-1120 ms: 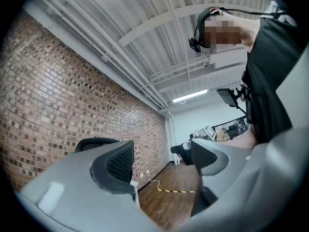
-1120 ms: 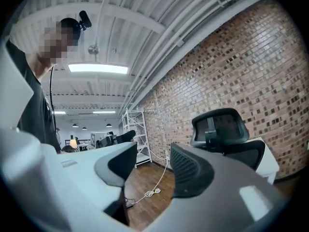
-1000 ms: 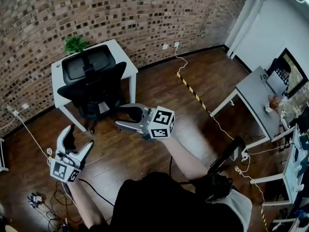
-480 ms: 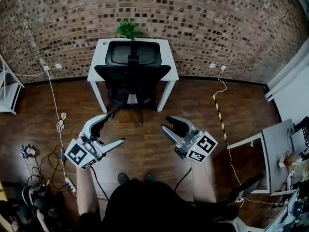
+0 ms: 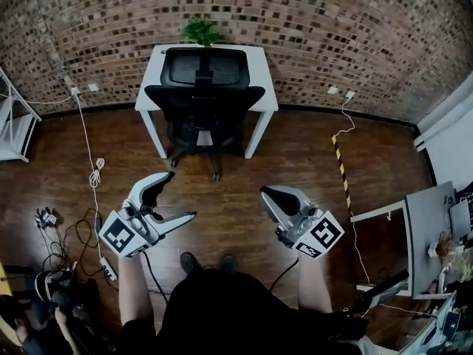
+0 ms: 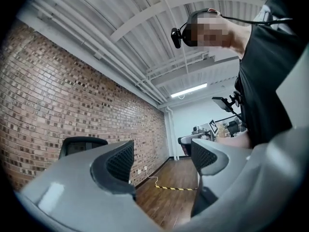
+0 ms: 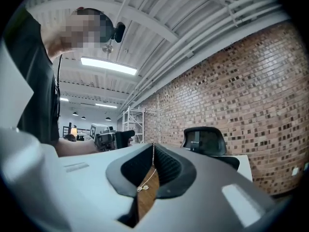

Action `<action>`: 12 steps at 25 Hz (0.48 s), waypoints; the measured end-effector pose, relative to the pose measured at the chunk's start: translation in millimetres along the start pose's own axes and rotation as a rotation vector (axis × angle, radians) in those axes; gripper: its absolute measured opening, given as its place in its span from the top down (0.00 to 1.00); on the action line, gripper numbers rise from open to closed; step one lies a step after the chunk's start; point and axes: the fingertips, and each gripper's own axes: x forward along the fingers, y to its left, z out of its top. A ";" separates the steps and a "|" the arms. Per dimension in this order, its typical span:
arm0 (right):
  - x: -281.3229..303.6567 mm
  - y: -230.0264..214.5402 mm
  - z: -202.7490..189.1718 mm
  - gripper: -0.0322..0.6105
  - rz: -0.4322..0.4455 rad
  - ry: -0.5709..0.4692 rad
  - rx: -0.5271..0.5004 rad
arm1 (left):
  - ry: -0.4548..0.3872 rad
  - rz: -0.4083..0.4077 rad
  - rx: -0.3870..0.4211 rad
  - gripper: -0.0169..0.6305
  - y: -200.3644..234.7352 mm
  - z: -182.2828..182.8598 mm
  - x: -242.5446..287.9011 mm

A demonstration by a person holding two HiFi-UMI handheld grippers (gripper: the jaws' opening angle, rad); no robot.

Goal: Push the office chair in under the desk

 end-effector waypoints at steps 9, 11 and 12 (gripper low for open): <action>1.4 12.5 16.2 0.95 0.023 -0.011 -0.069 | 0.352 0.022 -0.151 0.25 -19.0 -46.1 -18.2; 0.9 17.1 19.1 0.95 0.031 -0.014 -0.082 | 0.358 0.022 -0.153 0.25 -23.3 -44.9 -20.3; 0.2 19.6 20.7 0.95 0.038 -0.018 -0.087 | 0.356 0.021 -0.152 0.25 -25.8 -43.7 -21.0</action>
